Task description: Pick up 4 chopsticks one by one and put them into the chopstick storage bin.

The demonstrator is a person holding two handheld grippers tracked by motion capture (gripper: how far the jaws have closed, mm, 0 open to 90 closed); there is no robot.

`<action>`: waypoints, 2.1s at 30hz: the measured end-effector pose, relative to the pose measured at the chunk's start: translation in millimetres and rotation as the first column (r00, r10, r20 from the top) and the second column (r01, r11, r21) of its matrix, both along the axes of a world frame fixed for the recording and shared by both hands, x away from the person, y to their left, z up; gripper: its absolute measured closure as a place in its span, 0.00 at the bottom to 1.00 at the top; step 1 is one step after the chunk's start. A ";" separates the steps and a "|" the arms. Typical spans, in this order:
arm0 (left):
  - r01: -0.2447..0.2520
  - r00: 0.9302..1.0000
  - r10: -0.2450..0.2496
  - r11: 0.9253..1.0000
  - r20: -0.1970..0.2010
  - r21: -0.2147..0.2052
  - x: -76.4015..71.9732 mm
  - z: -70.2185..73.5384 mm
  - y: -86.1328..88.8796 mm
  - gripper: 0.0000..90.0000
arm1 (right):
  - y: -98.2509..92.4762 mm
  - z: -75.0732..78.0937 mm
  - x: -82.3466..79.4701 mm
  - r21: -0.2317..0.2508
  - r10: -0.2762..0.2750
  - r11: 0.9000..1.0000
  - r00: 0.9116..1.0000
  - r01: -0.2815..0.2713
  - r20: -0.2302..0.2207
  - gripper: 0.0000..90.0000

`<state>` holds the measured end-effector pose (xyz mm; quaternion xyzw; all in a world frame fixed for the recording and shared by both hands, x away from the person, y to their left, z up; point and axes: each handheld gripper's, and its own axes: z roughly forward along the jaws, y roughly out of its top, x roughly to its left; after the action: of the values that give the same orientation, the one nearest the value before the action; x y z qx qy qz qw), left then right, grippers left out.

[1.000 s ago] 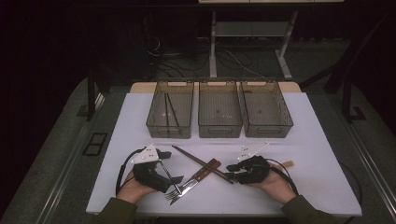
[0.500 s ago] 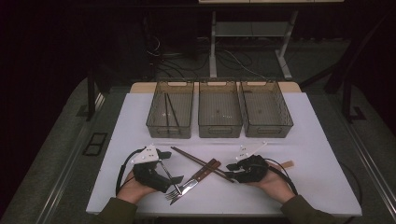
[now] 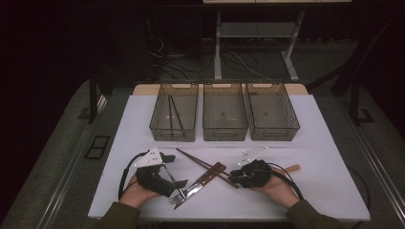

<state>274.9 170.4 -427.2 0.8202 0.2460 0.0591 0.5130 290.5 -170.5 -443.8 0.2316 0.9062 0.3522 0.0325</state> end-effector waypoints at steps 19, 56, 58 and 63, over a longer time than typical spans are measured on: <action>0.001 1.000 -0.001 1.000 -0.001 0.000 0.0 -0.1 -0.1 0.00 | -2.8 3.4 -1.2 -0.010 -0.007 1.000 1.000 0.007 0.017 0.93; 0.006 1.000 -0.006 1.000 0.001 0.004 0.3 -0.3 -0.1 0.00 | -33.4 28.2 -1.9 0.115 -0.063 0.992 0.996 0.056 0.059 0.93; 0.005 1.000 -0.005 1.000 0.000 0.004 0.3 -0.5 -0.2 0.00 | -35.0 29.3 -1.5 0.122 -0.069 0.991 0.996 0.061 0.059 0.93; 0.005 1.000 -0.005 1.000 0.000 0.005 0.3 -0.5 -0.2 0.00 | -37.4 32.2 0.5 0.137 -0.075 0.988 0.995 0.066 0.061 0.93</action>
<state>275.3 170.1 -427.6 0.8223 0.2436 0.0585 0.5110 290.9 -207.9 -411.6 0.2533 0.8700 0.4188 0.0591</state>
